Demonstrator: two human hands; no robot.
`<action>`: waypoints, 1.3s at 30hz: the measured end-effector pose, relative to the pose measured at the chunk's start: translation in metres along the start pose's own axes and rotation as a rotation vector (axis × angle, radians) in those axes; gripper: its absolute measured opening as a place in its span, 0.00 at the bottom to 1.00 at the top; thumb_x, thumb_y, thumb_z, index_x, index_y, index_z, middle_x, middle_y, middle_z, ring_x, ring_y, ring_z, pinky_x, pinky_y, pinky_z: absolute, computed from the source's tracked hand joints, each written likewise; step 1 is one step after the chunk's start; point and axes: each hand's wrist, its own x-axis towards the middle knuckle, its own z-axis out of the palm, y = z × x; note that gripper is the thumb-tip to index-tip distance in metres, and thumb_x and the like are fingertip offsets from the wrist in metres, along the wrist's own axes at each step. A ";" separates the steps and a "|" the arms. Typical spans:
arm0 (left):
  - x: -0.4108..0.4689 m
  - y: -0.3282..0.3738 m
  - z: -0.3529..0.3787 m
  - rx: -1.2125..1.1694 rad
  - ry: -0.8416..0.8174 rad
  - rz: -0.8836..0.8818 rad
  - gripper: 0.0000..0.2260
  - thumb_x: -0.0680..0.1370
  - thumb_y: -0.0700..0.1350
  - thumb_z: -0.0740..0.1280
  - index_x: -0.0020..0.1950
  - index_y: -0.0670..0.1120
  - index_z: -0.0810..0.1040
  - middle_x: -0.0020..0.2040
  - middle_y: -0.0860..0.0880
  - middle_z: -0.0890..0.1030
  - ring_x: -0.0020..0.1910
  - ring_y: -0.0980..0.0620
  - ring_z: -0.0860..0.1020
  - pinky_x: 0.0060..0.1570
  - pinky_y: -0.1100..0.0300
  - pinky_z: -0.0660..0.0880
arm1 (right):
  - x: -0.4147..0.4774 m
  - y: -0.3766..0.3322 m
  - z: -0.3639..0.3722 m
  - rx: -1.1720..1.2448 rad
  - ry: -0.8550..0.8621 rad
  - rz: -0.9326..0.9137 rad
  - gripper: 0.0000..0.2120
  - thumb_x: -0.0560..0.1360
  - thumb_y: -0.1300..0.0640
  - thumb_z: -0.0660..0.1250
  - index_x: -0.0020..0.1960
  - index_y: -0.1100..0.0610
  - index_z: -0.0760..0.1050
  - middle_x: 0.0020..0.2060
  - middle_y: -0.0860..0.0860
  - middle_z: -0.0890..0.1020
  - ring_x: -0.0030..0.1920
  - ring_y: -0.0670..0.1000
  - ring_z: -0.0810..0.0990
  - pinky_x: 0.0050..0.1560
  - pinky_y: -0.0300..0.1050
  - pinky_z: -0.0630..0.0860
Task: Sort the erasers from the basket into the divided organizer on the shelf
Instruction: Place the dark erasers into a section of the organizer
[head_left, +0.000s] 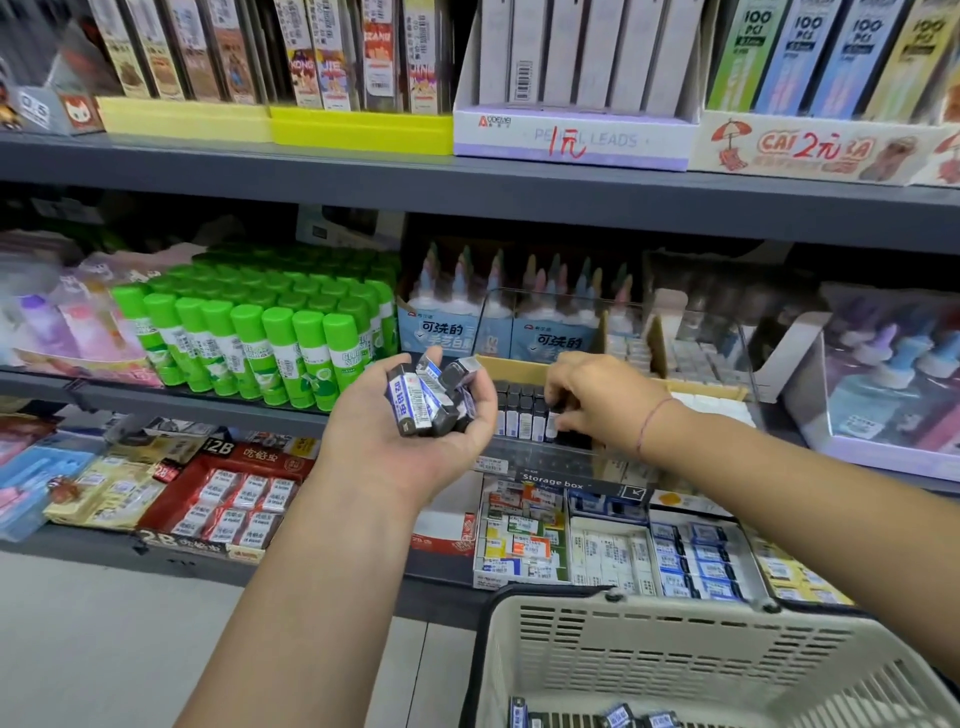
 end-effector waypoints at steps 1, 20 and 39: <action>0.000 0.001 -0.001 0.006 0.002 0.000 0.08 0.78 0.42 0.63 0.48 0.39 0.80 0.34 0.39 0.80 0.51 0.47 0.78 0.48 0.53 0.78 | 0.000 -0.001 0.000 -0.002 0.002 -0.001 0.08 0.74 0.56 0.70 0.51 0.56 0.75 0.49 0.49 0.73 0.49 0.51 0.75 0.51 0.44 0.72; -0.001 0.001 -0.002 0.033 0.030 -0.001 0.09 0.77 0.42 0.63 0.48 0.39 0.80 0.37 0.39 0.79 0.45 0.46 0.77 0.51 0.53 0.77 | 0.001 0.007 0.004 -0.077 0.043 -0.047 0.12 0.70 0.47 0.72 0.48 0.49 0.73 0.42 0.42 0.75 0.42 0.45 0.71 0.59 0.44 0.65; -0.002 -0.005 0.000 0.047 0.031 -0.010 0.09 0.77 0.41 0.62 0.50 0.38 0.80 0.40 0.39 0.79 0.47 0.46 0.77 0.52 0.53 0.77 | -0.015 0.021 -0.034 0.837 0.059 0.186 0.11 0.74 0.62 0.69 0.53 0.56 0.70 0.29 0.50 0.81 0.26 0.45 0.75 0.29 0.36 0.70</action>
